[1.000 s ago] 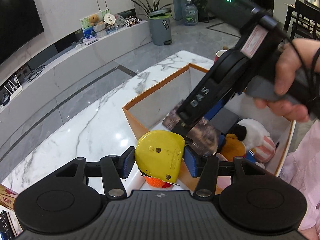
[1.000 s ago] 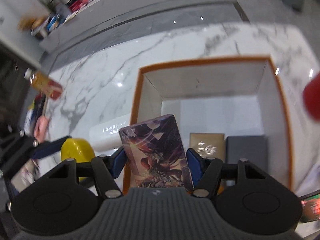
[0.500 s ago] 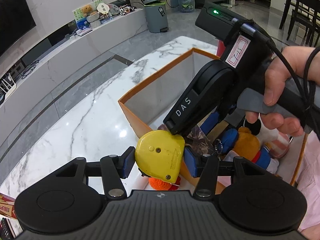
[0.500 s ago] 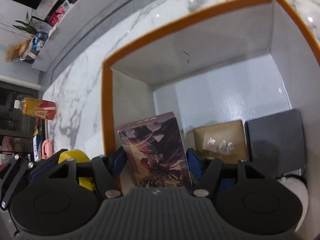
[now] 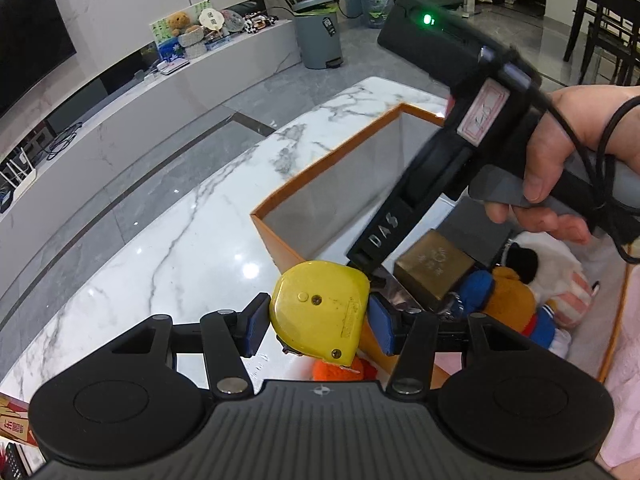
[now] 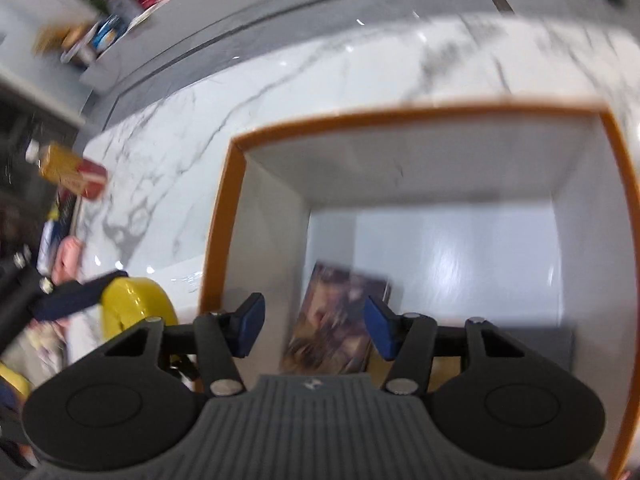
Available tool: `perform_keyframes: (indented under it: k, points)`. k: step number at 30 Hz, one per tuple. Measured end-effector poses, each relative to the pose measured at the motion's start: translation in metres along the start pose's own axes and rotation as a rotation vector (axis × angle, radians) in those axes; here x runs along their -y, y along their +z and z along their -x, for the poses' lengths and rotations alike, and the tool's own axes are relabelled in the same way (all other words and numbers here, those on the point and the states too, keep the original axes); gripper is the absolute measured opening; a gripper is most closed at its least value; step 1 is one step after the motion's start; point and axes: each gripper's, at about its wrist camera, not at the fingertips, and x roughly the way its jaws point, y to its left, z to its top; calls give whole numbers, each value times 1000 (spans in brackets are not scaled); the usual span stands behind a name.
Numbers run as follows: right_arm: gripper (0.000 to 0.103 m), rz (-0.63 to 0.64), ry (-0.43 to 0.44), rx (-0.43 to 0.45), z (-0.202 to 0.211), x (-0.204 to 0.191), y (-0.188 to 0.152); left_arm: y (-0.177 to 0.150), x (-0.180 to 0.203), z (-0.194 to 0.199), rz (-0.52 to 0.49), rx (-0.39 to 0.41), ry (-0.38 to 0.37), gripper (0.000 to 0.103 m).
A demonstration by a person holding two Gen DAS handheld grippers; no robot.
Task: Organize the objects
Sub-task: 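Carry the tape measure and card box into the orange box and release both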
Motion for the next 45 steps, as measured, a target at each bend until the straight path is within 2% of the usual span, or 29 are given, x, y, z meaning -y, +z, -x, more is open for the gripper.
perform_keyframes:
  k: [4,6,9,11,16,20,24,28,32,35,37,40,45]
  points:
    - [52,127,-78,6,-14,-1,10,1,-7,-3,34,9,-21,61]
    - [44,142,-115,-7,-23,4,14,1,-10,-3,45,18,-25,61]
    - [28,95,-91,-54,-37,14,20,2,-12,-5,47,22,-32,61]
    - [27,76,-82,-42,-41,20,24,3,-13,-7,47,23,-35,61]
    - [27,-7,43,-74,-54,36,30,3,-13,-10,52,27,-49,61]
    - [27,64,128,-140,-65,24,27,3,-11,-12,45,15,-51,61]
    - [26,75,114,-172,-67,19,22,1,-12,-11,50,17,-56,61]
    - [23,110,136,-145,-60,17,22,1,-11,-9,54,20,-53,61]
    - [23,154,35,-116,-51,10,21,2,-7,-7,51,19,-51,61]
    - [23,169,41,-131,-53,7,17,2,-4,-5,52,20,-47,61]
    - [23,182,58,-123,-55,6,16,3,-2,-3,37,21,-37,61]
    - [22,136,79,-112,-56,9,18,6,0,4,20,30,-62,61]
    - [24,150,62,-12,-15,12,10,15,19,8,-95,38,-126,61]
